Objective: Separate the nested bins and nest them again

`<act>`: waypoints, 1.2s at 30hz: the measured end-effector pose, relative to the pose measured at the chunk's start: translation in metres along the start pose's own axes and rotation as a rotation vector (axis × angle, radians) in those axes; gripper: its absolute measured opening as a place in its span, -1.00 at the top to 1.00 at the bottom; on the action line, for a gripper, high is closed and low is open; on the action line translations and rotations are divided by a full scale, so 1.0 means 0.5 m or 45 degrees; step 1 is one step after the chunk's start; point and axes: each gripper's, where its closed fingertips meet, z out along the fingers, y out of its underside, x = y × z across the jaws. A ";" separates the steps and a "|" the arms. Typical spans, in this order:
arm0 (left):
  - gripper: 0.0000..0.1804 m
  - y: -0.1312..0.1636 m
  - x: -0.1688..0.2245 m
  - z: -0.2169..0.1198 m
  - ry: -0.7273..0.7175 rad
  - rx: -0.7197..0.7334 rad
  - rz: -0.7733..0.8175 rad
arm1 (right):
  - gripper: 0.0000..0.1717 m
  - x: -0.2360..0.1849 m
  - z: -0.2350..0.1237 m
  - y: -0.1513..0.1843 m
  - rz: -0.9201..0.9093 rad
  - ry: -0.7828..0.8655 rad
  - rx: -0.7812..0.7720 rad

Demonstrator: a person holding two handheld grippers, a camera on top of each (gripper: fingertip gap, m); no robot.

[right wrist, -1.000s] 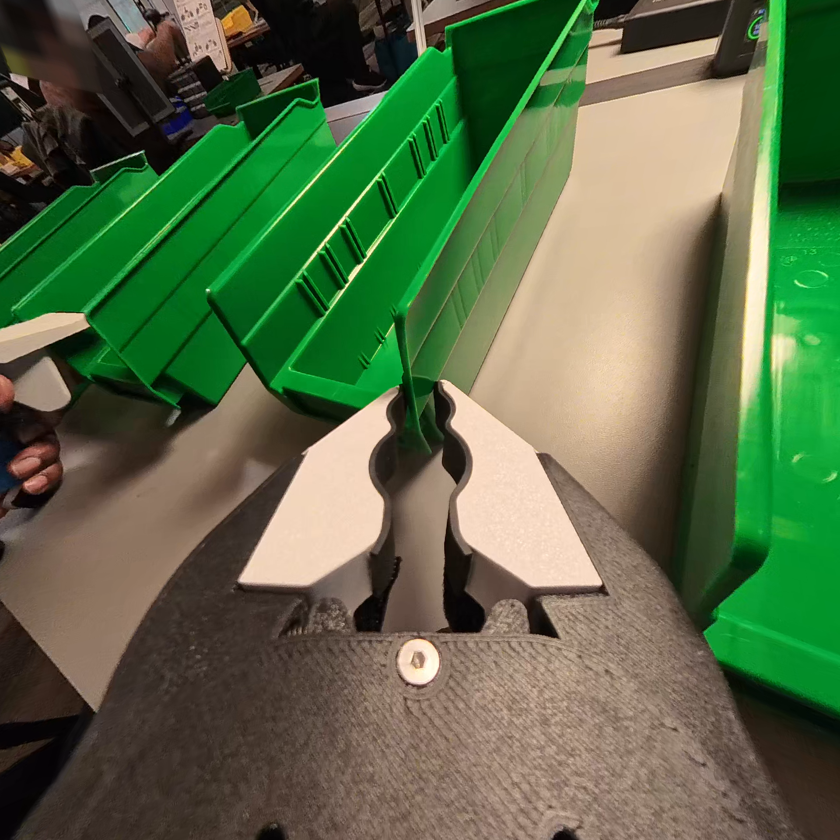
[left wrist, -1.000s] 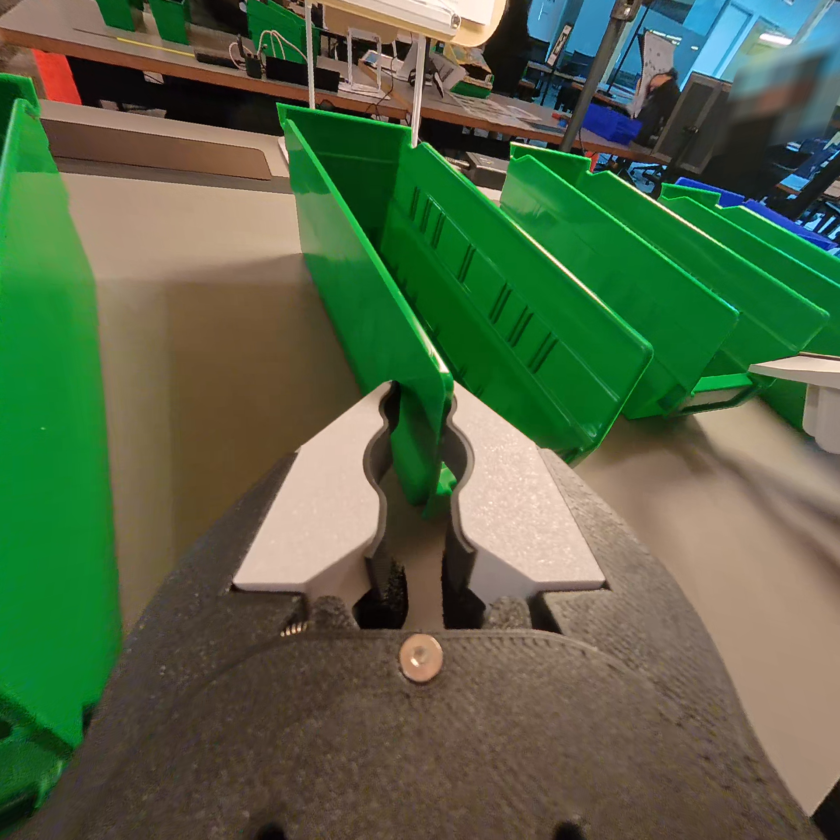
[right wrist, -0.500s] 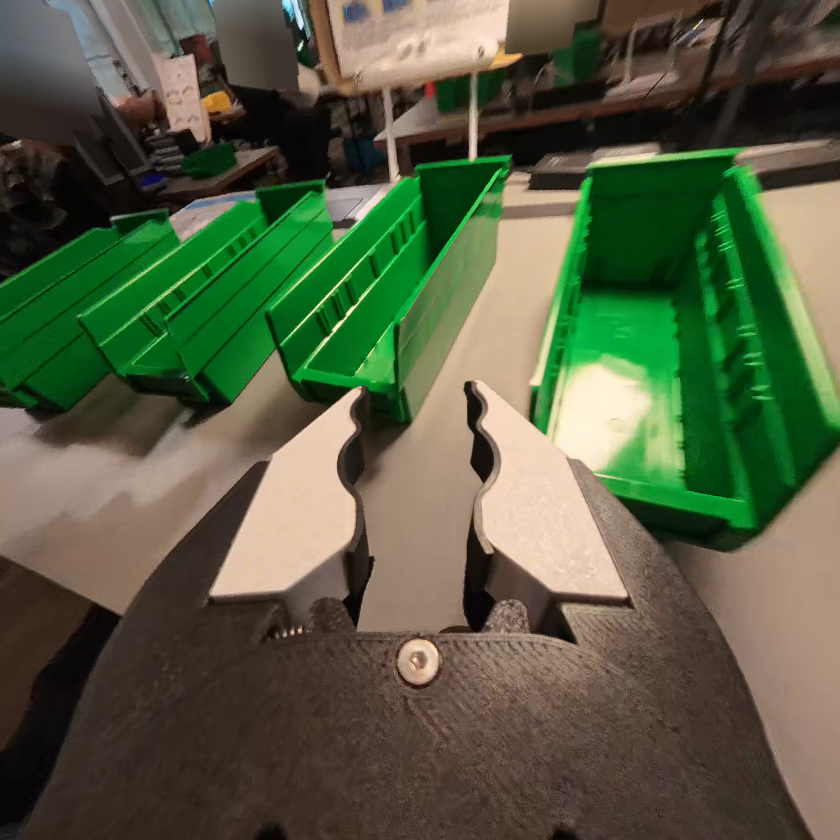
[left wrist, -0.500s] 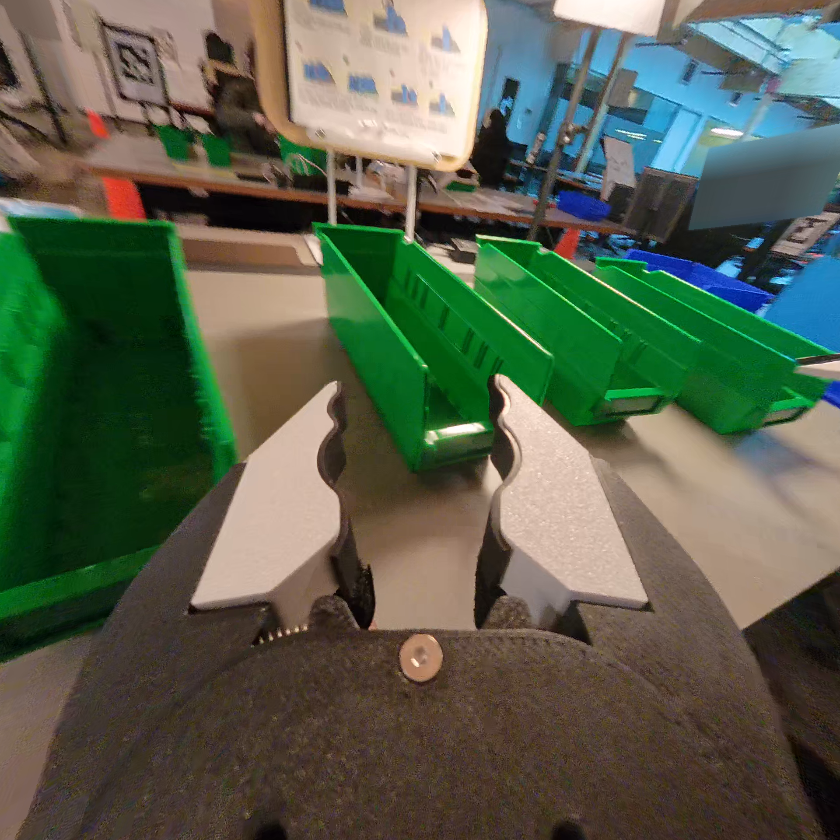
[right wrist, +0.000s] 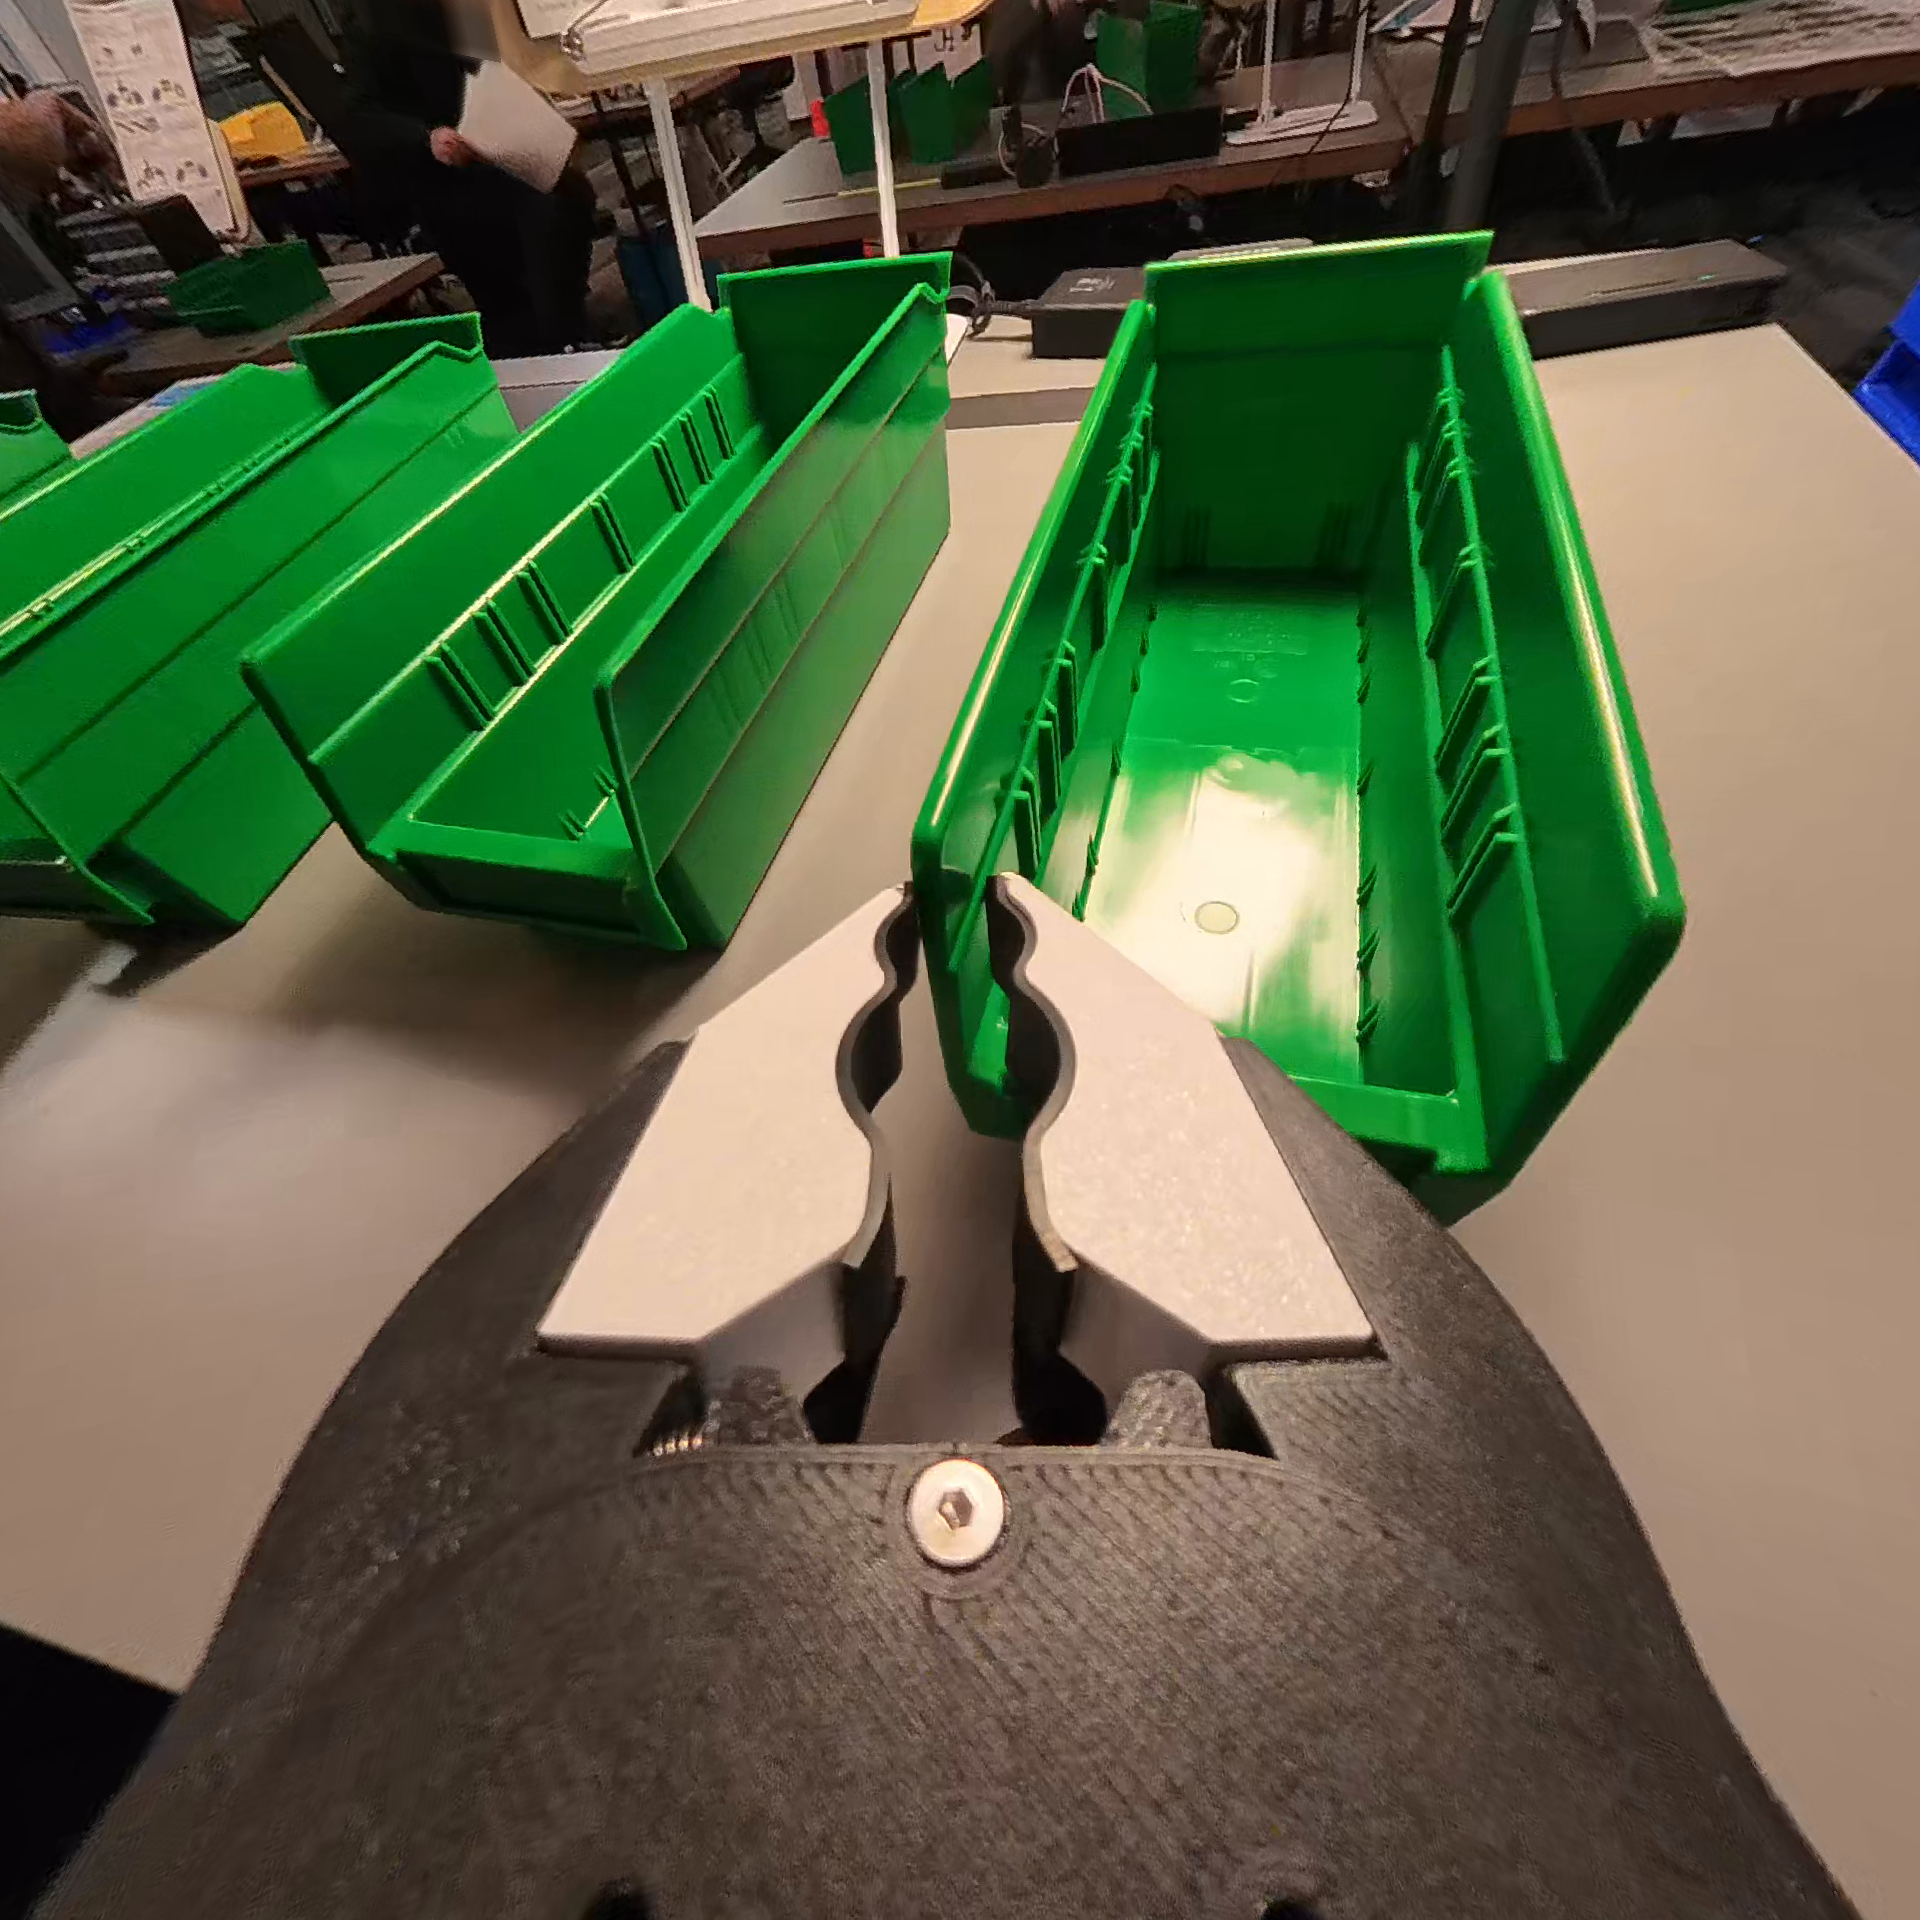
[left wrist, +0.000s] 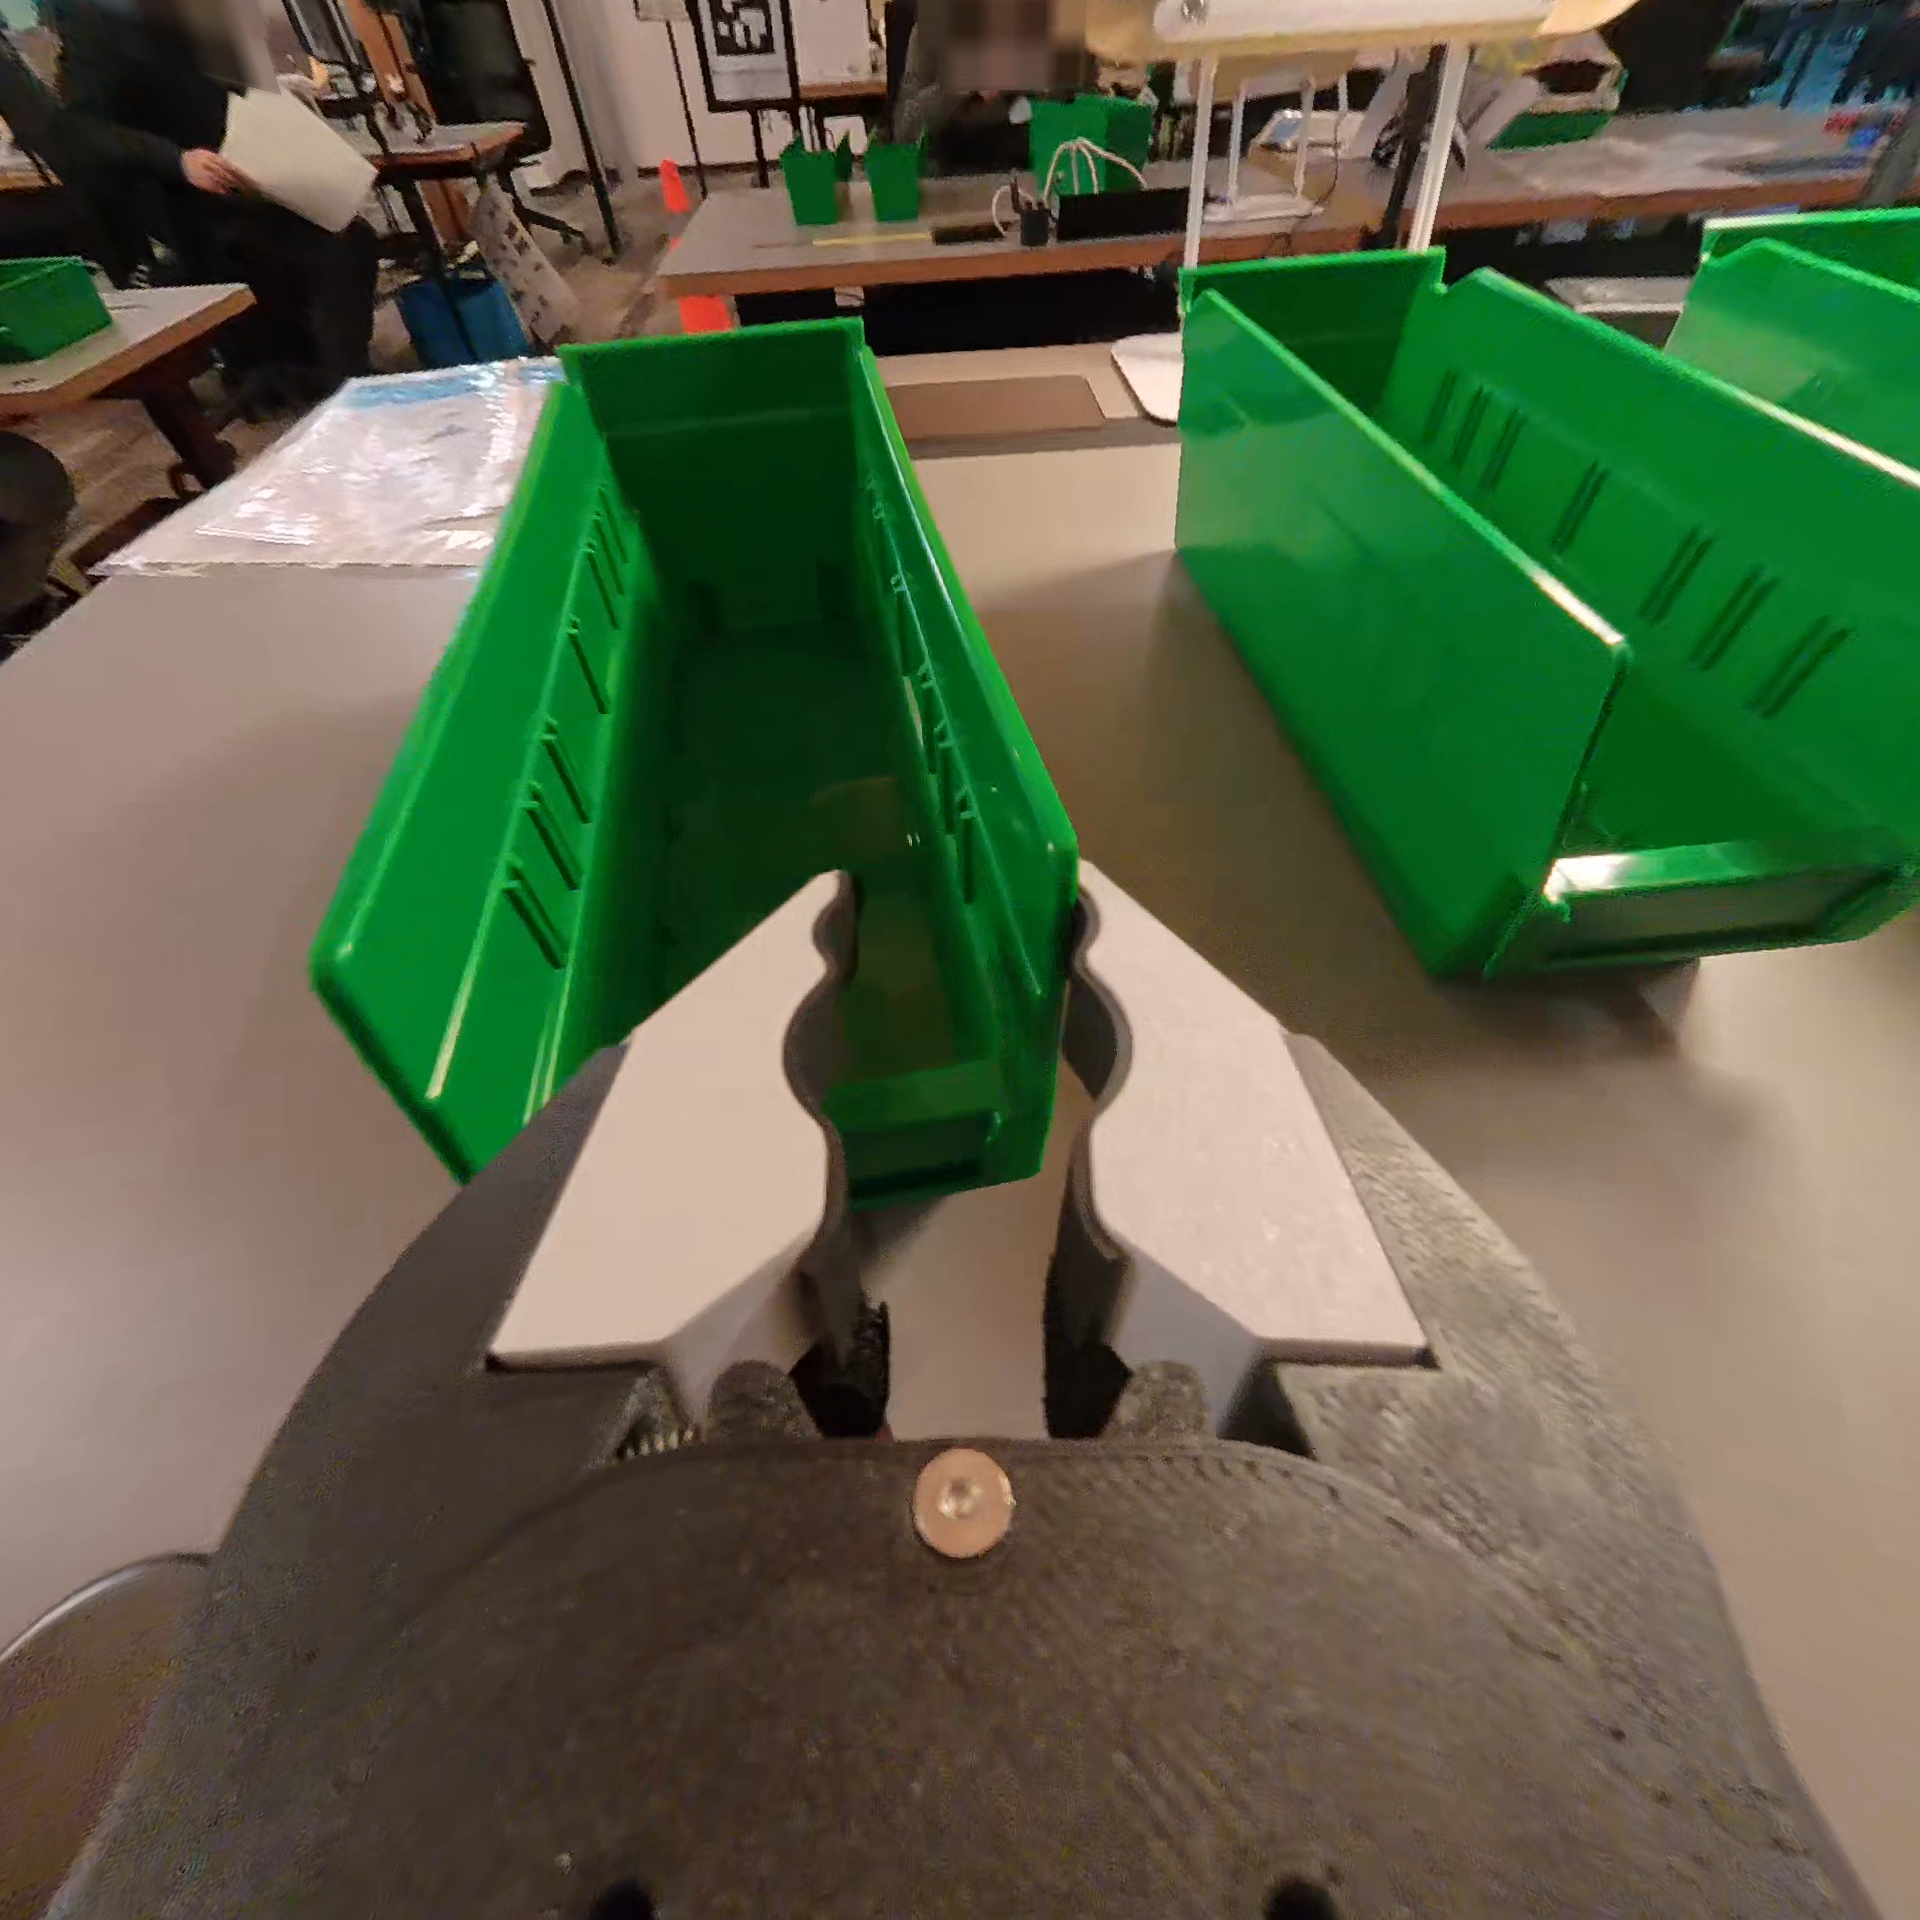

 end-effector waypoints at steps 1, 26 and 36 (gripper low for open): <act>0.69 0.003 0.005 0.010 0.024 -0.011 0.006 | 0.86 0.001 0.003 -0.001 0.002 0.001 0.001; 0.39 -0.058 0.072 0.007 0.210 0.140 -0.091 | 0.63 -0.031 -0.052 -0.014 0.063 -0.212 0.066; 0.21 -0.106 0.106 -0.068 0.360 0.273 -0.119 | 0.35 -0.215 -0.073 -0.002 0.326 -0.722 0.274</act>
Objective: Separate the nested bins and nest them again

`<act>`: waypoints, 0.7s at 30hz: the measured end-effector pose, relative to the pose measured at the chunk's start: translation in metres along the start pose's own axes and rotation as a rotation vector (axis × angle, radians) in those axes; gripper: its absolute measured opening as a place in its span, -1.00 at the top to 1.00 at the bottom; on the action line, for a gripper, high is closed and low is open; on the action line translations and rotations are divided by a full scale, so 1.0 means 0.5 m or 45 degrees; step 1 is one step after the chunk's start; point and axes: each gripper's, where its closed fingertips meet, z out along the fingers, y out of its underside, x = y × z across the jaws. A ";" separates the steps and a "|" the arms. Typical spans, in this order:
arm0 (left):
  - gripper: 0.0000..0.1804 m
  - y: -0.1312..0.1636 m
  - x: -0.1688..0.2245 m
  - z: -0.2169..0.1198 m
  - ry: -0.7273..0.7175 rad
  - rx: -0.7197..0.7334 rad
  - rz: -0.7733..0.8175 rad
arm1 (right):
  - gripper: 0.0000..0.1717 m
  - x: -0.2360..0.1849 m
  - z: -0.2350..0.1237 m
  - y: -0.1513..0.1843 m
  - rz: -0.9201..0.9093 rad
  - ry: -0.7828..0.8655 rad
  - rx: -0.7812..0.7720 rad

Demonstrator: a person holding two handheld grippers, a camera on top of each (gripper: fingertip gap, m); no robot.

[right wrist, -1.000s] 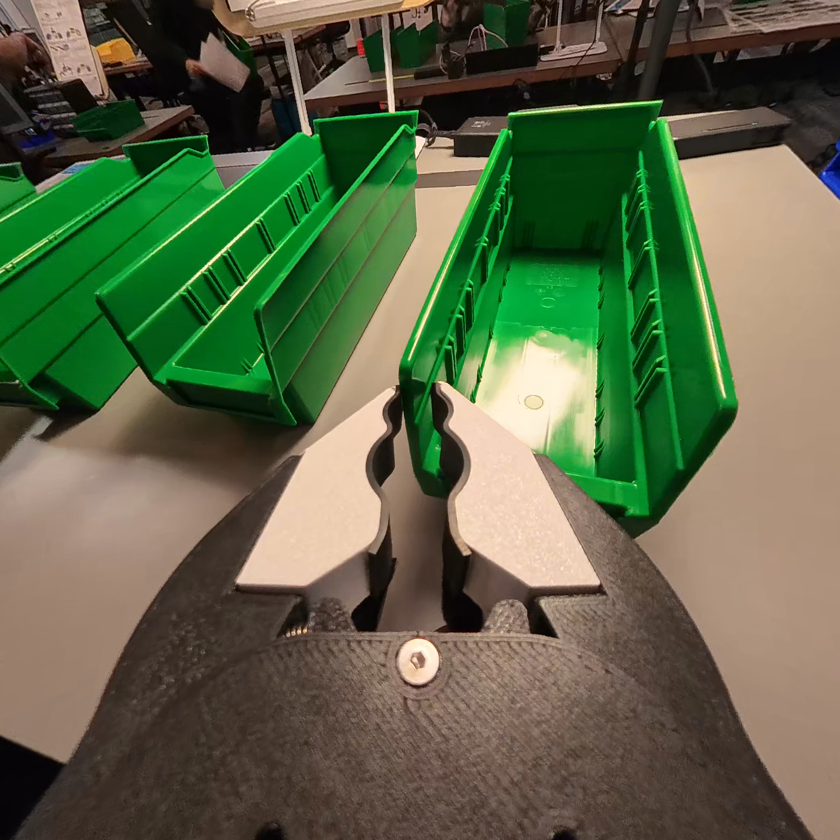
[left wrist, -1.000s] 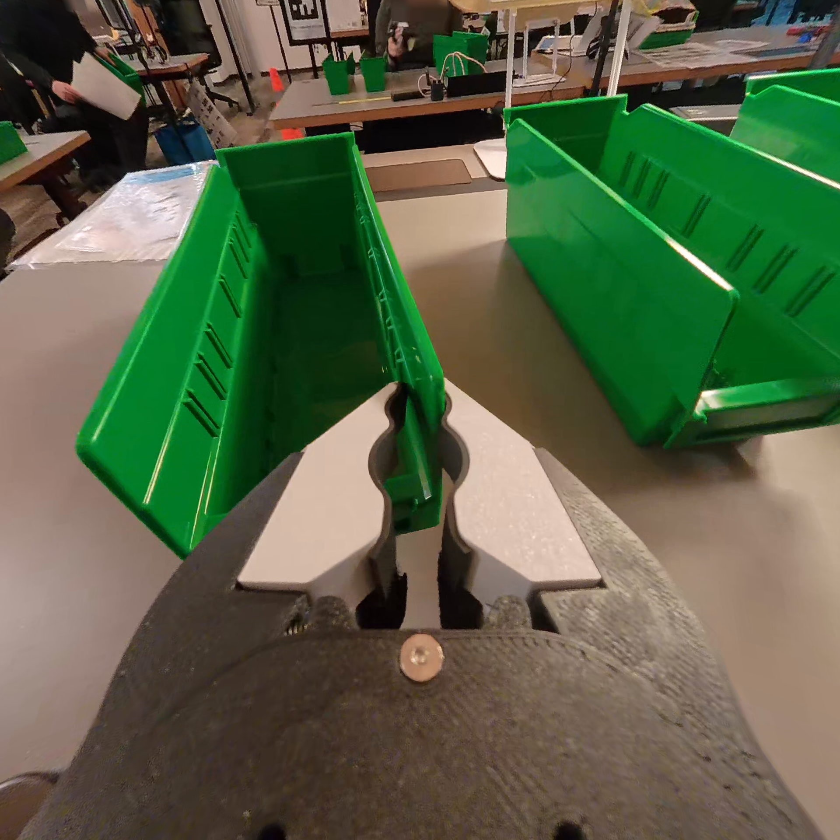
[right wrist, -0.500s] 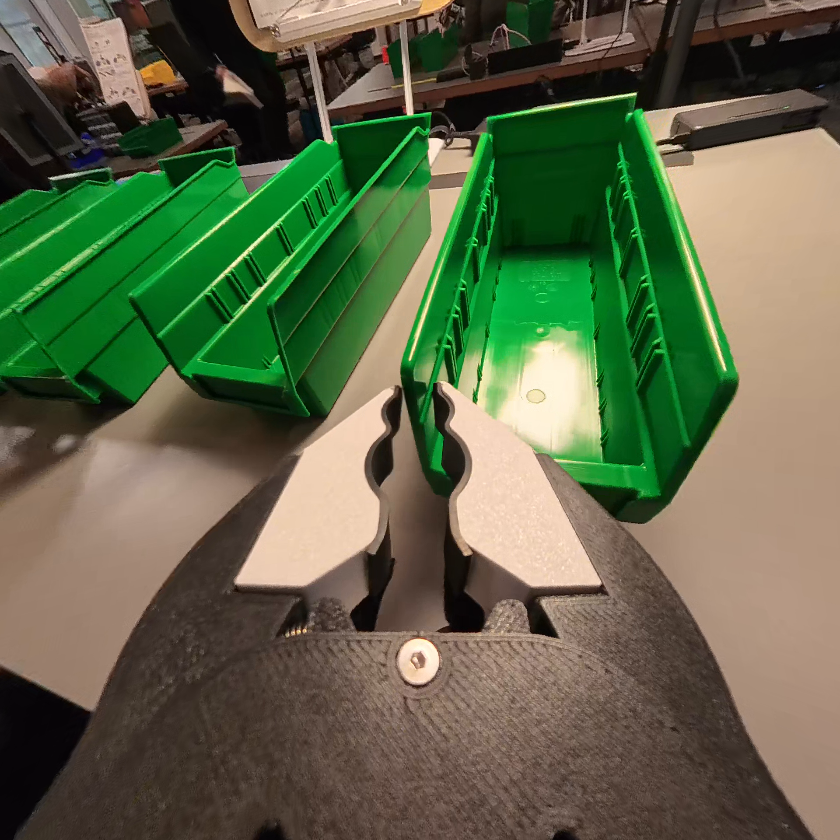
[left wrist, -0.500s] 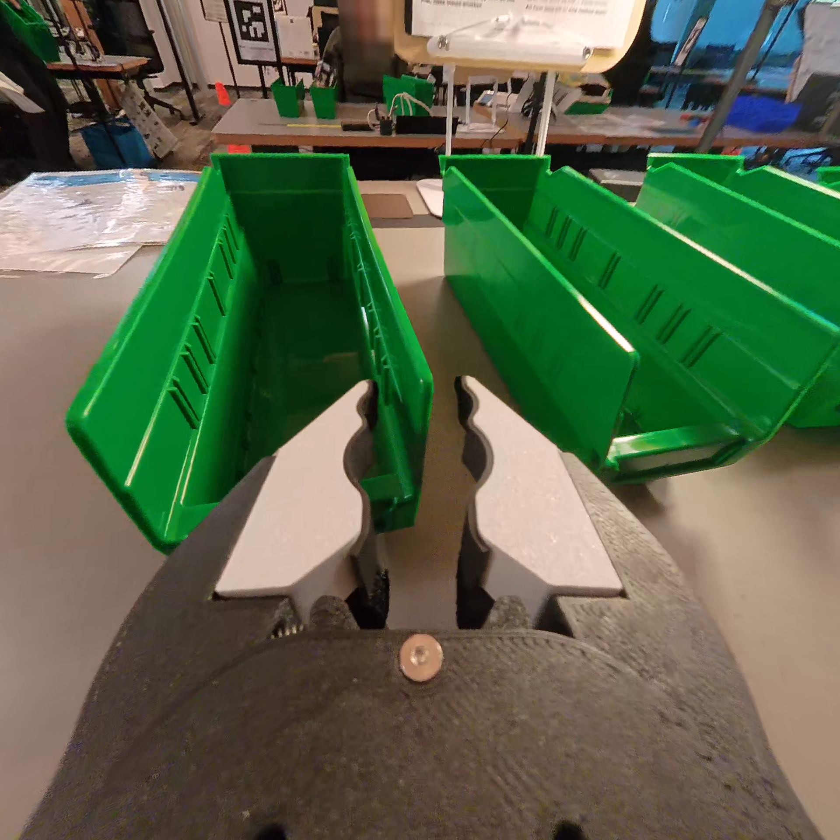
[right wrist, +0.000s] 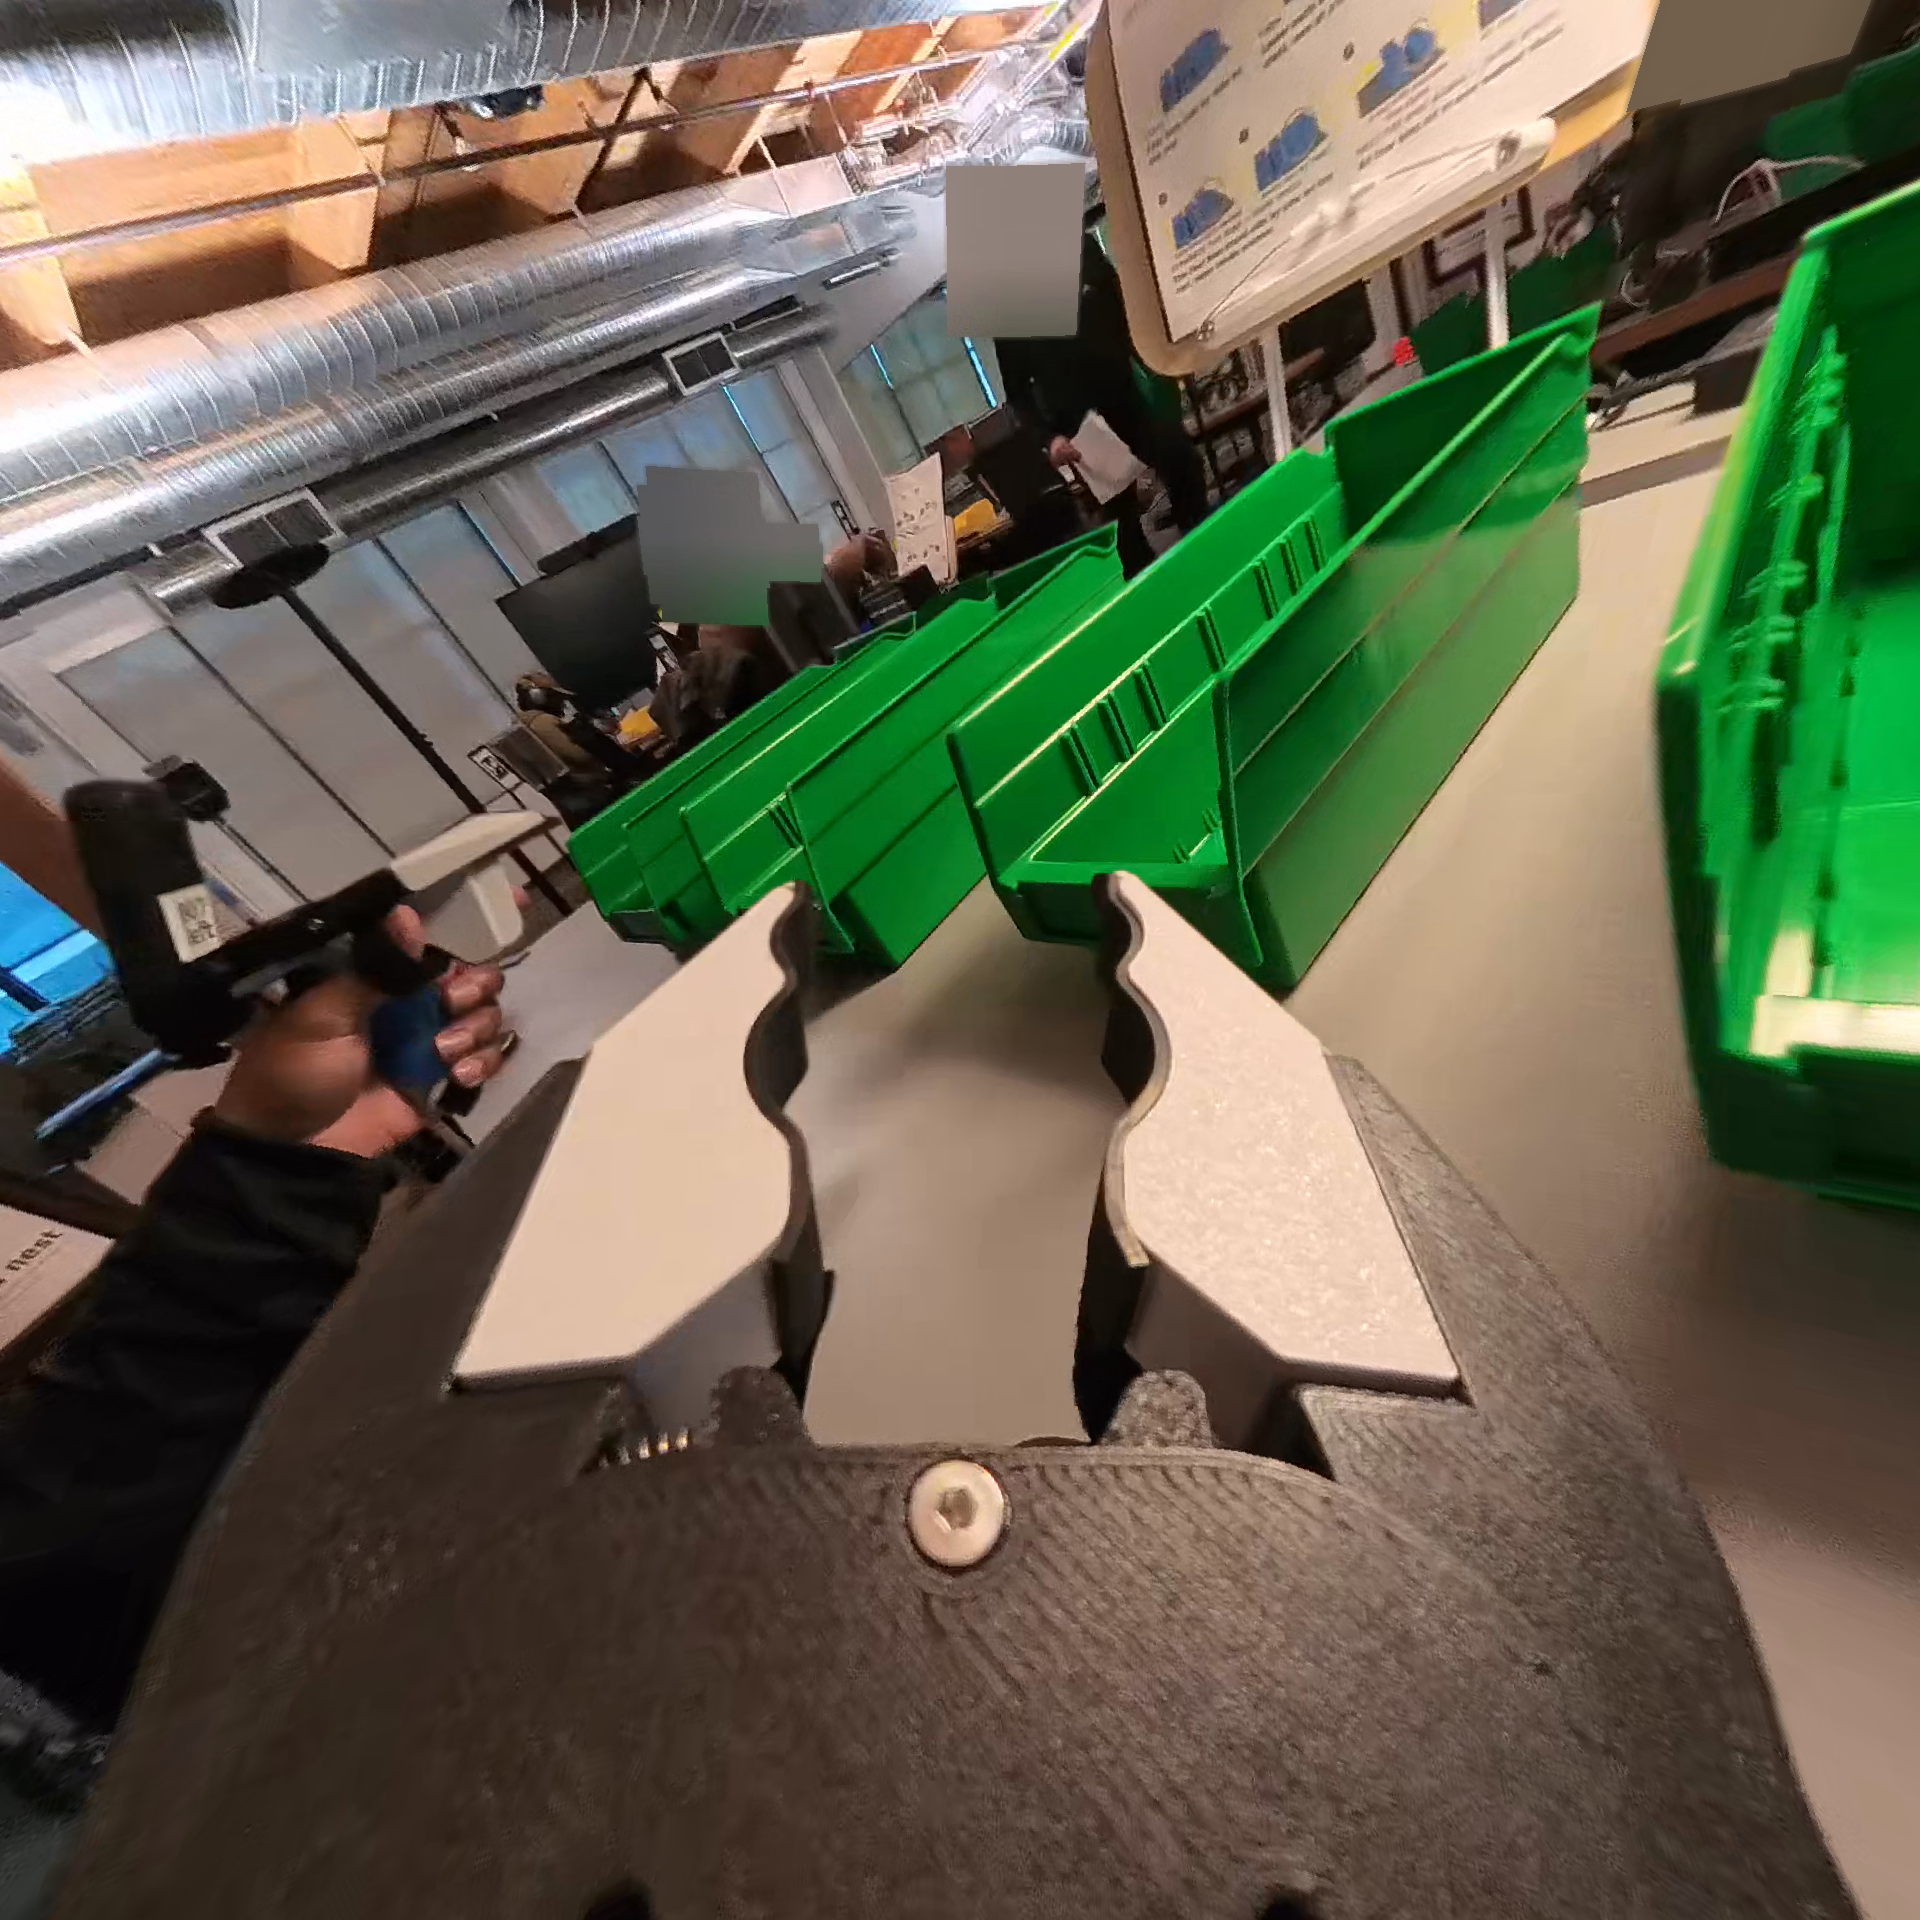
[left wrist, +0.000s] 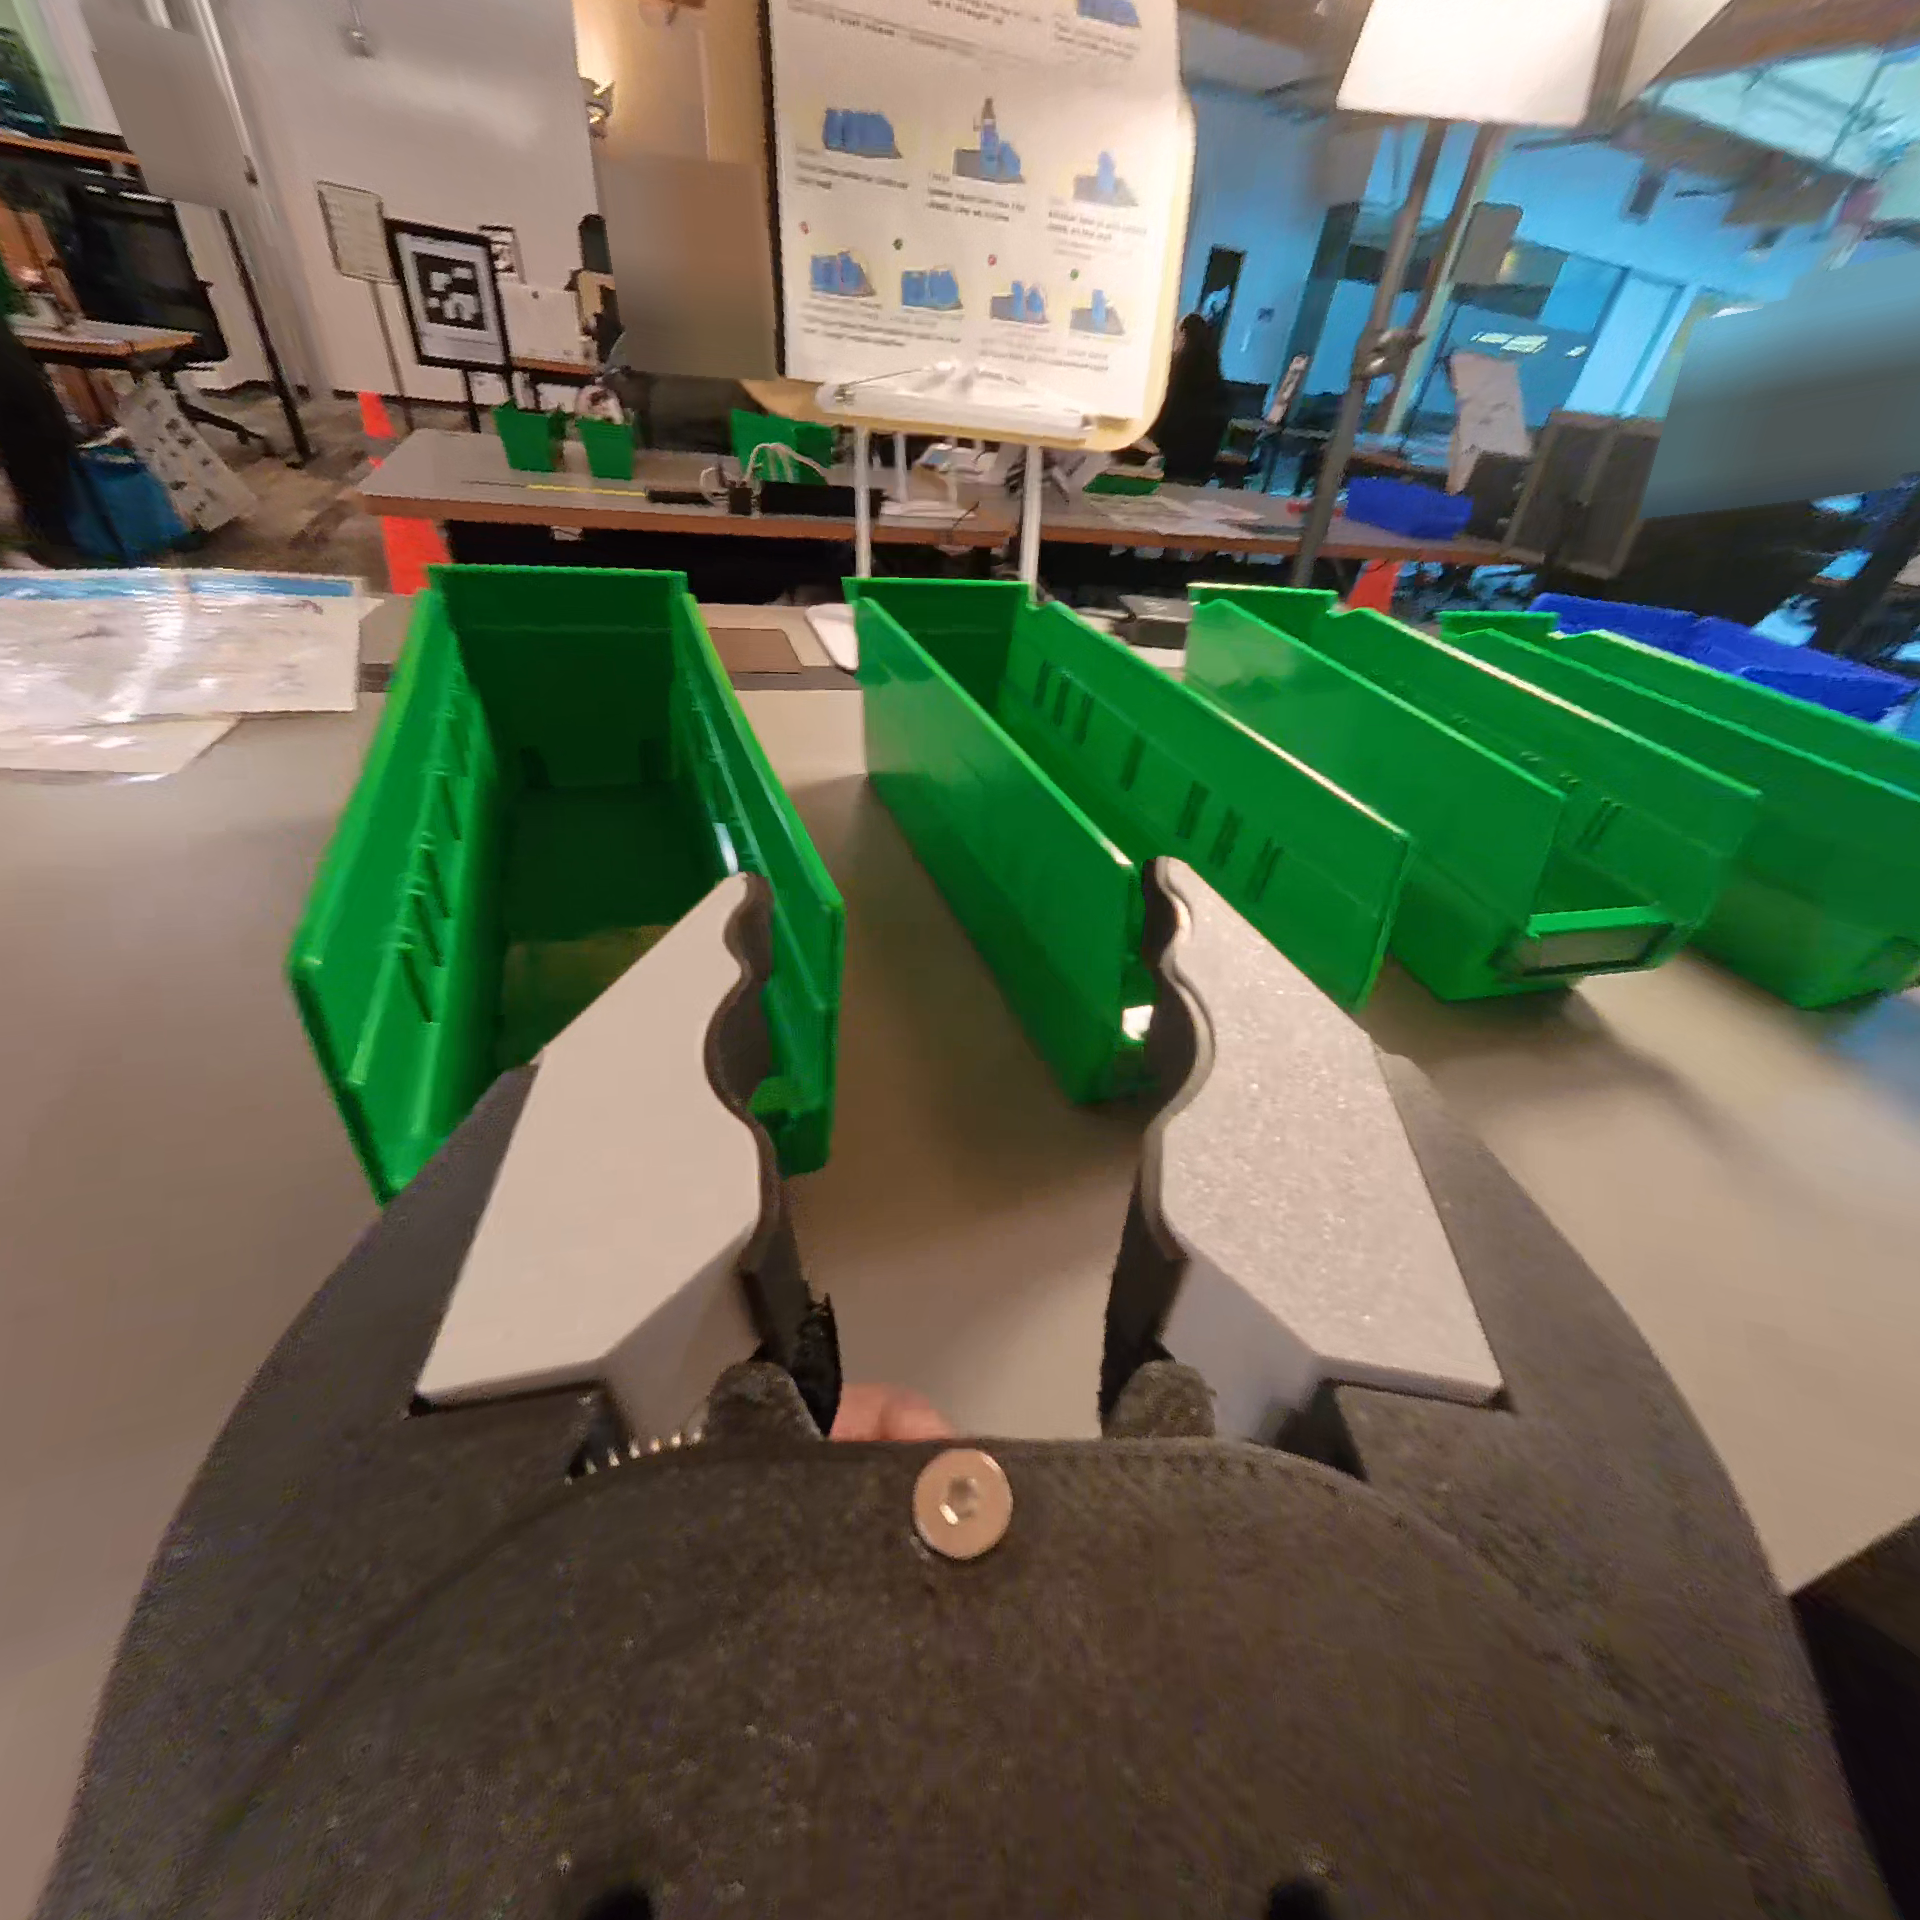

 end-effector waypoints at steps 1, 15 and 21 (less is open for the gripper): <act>0.15 -0.010 -0.012 0.001 -0.026 -0.023 0.019 | 0.35 0.006 0.012 0.009 0.010 0.007 -0.008; -0.38 -0.048 -0.182 0.162 -0.070 -0.715 -0.162 | 0.29 0.046 0.075 0.044 0.200 0.139 -0.165; -0.46 -0.014 -0.236 0.250 -0.235 -0.962 -0.077 | 0.28 0.049 0.100 0.053 0.200 0.131 -0.207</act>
